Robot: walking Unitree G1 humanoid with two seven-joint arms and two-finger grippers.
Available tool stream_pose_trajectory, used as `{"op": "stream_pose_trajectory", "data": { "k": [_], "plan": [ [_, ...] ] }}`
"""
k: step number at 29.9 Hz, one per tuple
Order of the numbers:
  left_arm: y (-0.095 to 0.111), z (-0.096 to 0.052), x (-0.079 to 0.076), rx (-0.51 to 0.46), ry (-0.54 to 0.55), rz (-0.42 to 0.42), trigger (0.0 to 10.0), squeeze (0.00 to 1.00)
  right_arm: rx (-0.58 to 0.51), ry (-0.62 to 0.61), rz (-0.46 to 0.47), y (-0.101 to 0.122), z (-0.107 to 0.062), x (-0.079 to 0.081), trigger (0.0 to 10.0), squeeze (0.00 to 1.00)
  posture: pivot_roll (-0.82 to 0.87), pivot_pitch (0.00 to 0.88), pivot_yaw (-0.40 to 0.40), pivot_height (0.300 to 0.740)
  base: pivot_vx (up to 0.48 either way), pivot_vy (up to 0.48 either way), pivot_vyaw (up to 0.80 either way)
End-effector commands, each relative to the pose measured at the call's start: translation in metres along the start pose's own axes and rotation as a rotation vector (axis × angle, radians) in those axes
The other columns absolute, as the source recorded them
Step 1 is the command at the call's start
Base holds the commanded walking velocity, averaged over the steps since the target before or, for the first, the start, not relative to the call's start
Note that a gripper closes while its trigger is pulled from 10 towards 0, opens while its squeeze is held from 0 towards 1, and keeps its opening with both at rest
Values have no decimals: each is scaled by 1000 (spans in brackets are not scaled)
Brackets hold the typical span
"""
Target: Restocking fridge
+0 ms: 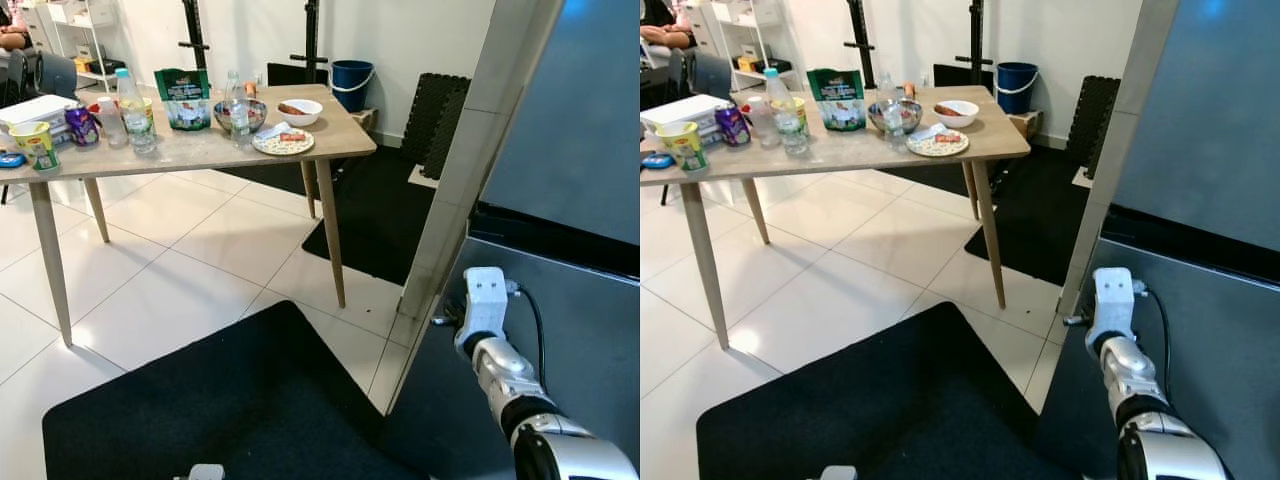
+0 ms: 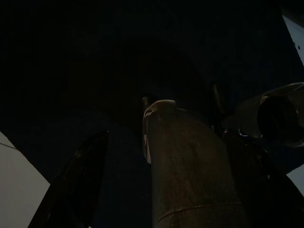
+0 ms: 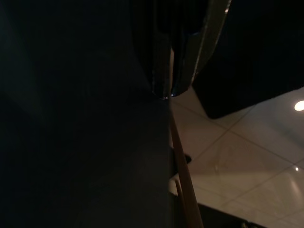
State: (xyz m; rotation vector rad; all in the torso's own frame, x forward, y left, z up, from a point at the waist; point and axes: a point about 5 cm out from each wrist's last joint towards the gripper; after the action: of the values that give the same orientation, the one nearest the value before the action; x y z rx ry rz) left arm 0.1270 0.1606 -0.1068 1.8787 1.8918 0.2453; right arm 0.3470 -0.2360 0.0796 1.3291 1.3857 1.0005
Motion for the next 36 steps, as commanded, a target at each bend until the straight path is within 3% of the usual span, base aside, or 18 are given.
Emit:
{"op": "stream_pose_trajectory", "data": {
  "k": [1,9,16,20,21,22,25,32,34,35,36],
  "plan": [
    [-16,-3,3,50,9,-24,10000,0,-46,-9,-17,13,4,-1,10000,0,-30,42,-29,740,0,0,0],
    [-20,-4,4,51,14,-38,10000,0,-91,12,-22,31,11,11,10000,0,-10,50,-37,740,0,0,0],
    [-21,-5,4,48,16,-44,10000,0,-102,11,-26,35,13,14,10000,0,-1,53,-41,740,0,0,0],
    [-23,-5,5,50,16,-46,10000,0,-63,80,-58,30,13,19,10000,0,1,60,-43,740,0,0,0],
    [-24,-6,5,51,16,-46,10000,0,-43,114,-75,25,12,22,10000,0,1,64,-42,740,0,0,0],
    [-26,-6,6,55,15,-45,10000,0,6,165,-148,13,9,26,10000,0,1,64,-42,740,0,0,0],
    [-28,-7,6,60,14,-44,10000,0,41,178,-196,5,6,25,10000,0,-5,67,-40,740,0,0,0],
    [-30,-7,5,68,13,-41,10000,0,124,196,-243,-6,2,15,10000,0,-13,69,-37,740,0,0,0],
    [-28,-7,5,65,10,-39,10000,0,173,188,-356,-9,1,6,10000,0,-16,68,-35,740,0,0,0],
    [-28,-7,5,65,10,-39,10000,0,173,188,-356,-9,1,6,10000,0,-16,68,-35,740,0,0,0],
    [-26,-6,4,60,8,-37,10000,0,204,138,-460,-7,0,-6,10000,0,-17,66,-34,740,0,0,0]
  ]
}}
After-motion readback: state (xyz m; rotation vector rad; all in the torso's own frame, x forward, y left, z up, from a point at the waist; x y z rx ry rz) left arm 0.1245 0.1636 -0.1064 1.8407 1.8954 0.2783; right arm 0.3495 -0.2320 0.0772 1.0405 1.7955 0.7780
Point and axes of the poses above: a point about 5 cm out from each wrist's last joint towards the gripper, its own z axis pointing out of the wrist towards the gripper, its own y axis along the axis of the wrist's last joint, x = y × z, and after that the axes turned 2 degrees about -z, right-handed
